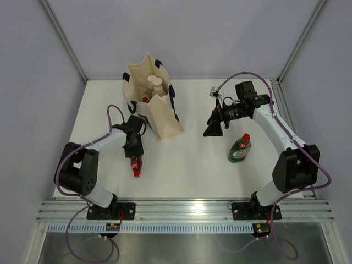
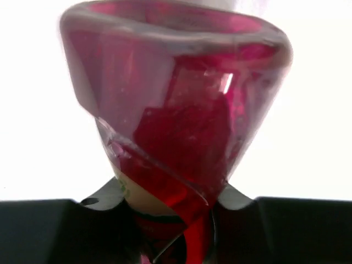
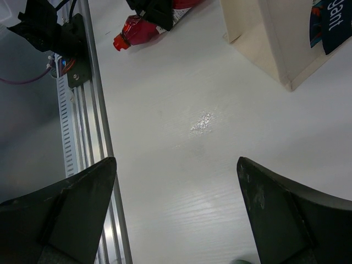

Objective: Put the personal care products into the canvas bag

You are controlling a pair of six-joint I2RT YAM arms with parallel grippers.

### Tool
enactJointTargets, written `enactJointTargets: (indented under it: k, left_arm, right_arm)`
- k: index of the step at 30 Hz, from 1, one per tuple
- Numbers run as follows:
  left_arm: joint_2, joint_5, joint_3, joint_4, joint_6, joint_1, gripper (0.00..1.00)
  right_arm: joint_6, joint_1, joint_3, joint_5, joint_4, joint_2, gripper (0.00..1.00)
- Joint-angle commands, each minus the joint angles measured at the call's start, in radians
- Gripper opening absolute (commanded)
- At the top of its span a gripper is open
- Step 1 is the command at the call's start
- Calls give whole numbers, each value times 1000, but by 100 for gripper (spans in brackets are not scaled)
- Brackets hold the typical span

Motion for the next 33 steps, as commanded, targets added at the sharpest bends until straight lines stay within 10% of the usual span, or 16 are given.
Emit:
enactJointTargets:
  k: [1,21,33]
  left_arm:
    - [-20,58,-78,97,-63,2,0]
    - [-768,587,-273,419,-264,149,0]
    - [-580,641,296,576,-257,148,0]
  right_arm:
    - [-15,7,25,-10,-13,-46,99]
    - [-66,7,16,-10,-82,-60,99]
    - [-161,7,25,128,-86,-118,100]
